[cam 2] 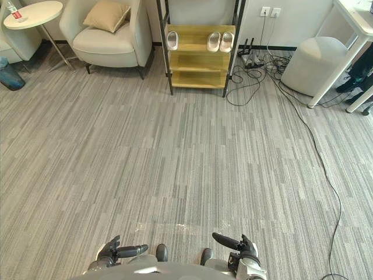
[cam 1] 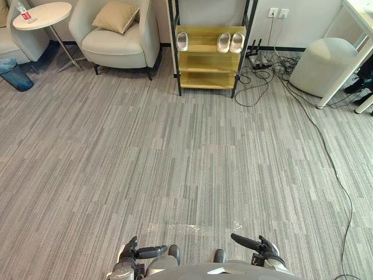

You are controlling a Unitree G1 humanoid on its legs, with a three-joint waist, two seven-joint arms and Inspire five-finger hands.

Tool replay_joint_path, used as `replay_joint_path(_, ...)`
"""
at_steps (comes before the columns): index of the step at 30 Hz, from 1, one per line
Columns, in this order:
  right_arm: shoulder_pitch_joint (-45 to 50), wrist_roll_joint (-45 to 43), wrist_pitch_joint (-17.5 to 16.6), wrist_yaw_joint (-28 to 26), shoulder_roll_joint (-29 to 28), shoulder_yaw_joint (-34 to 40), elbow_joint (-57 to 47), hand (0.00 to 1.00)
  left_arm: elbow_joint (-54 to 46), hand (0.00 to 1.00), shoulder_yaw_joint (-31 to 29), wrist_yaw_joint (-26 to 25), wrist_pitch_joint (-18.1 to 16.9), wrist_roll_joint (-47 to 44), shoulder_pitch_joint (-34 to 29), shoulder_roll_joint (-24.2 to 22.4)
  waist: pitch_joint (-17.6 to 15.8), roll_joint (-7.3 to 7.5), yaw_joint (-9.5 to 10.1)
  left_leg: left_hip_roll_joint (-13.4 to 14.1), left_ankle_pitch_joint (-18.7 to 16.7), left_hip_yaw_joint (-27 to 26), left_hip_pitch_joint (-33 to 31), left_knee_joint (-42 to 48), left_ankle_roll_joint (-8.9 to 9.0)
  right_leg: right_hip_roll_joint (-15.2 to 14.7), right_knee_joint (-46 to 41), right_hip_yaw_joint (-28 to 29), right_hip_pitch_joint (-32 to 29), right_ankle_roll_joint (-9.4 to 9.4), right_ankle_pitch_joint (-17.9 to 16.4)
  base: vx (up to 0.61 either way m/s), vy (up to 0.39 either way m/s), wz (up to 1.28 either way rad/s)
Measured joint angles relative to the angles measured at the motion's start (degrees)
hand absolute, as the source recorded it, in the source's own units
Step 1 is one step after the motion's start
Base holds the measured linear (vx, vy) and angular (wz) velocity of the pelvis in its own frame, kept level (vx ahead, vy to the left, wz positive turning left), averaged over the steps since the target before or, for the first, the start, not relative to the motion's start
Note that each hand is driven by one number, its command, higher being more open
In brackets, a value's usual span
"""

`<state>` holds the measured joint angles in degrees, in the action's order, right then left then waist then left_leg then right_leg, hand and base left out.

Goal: Organize the slippers on the shoe rack

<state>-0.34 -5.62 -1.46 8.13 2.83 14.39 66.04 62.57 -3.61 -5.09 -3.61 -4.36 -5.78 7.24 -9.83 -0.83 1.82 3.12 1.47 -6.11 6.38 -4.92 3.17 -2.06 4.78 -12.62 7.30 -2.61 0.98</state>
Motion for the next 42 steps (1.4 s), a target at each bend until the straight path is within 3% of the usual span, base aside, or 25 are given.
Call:
replay_joint_path(22,0.02,-0.06,-0.03,-0.07,0.23,-2.09,-0.06,1.00,0.60,1.00,0.03,0.14,0.41,0.56,0.15,0.18,0.15,0.26,-0.04,0.39,-0.51,-1.69,1.04,-0.04,0.44,0.35,0.09,0.76,0.35,-0.07,0.06,-0.02,0.003,-0.03)
replay_joint_path(30,-0.11,-1.29,-0.01,-0.37,0.11,-2.07,-0.11,1.00,0.88,1.00,0.00,0.44,0.46,0.56,0.23,0.48,0.23,0.76,0.13,0.55,-1.41,-4.45,0.56,0.00,0.31,0.54,0.04,3.48,-1.29,-0.06,0.16,0.01,0.011,-0.18)
replay_joint_path(34,-0.09,-1.30,0.01,-0.41,-0.49,-2.07,-0.39,1.00,0.65,1.00,0.09,0.52,0.52,0.57,0.90,1.34,0.23,1.92,0.20,0.45,-5.84,-5.16,-3.81,6.91,-0.56,-0.28,-0.21,4.31,-2.99,-0.46,0.07,0.03,0.035,-0.11)
replay_joint_path(35,-0.09,-1.31,0.05,-0.40,-0.45,-2.02,-0.45,1.00,0.65,1.00,0.09,0.52,0.52,0.56,0.94,1.33,0.20,1.87,0.25,0.58,-7.14,-5.43,-4.61,8.77,-0.78,-0.46,-1.36,4.61,-3.60,-1.05,-0.60,0.06,0.061,-0.17)
replay_joint_path(37,0.11,-1.34,0.13,-0.39,-0.05,-1.95,-1.11,1.00,0.60,1.00,0.90,0.49,0.52,0.56,1.14,1.30,-0.03,1.35,0.23,0.88,-10.59,-5.97,-5.96,13.24,-1.42,-1.51,-10.32,4.74,-7.34,-2.47,-5.22,0.08,0.097,-0.19)
replay_joint_path(39,0.03,-1.70,0.13,-0.40,0.33,-1.83,-2.31,1.00,0.64,1.00,2.48,0.42,0.53,0.58,1.57,1.50,-0.33,0.82,0.15,0.77,-13.24,-6.50,-6.06,16.12,-2.32,-3.89,-25.83,2.94,-13.57,-5.24,-8.76,0.07,0.141,-0.14)
replay_joint_path(42,-0.92,-3.00,-0.24,-0.47,0.16,-1.57,-2.79,1.00,0.66,1.00,2.94,0.41,0.62,0.58,2.12,2.53,-1.39,2.04,-0.37,-1.72,-15.02,-6.10,-2.03,15.18,-4.34,-9.36,-47.46,0.00,-22.47,-4.52,-10.40,0.17,0.127,0.04)
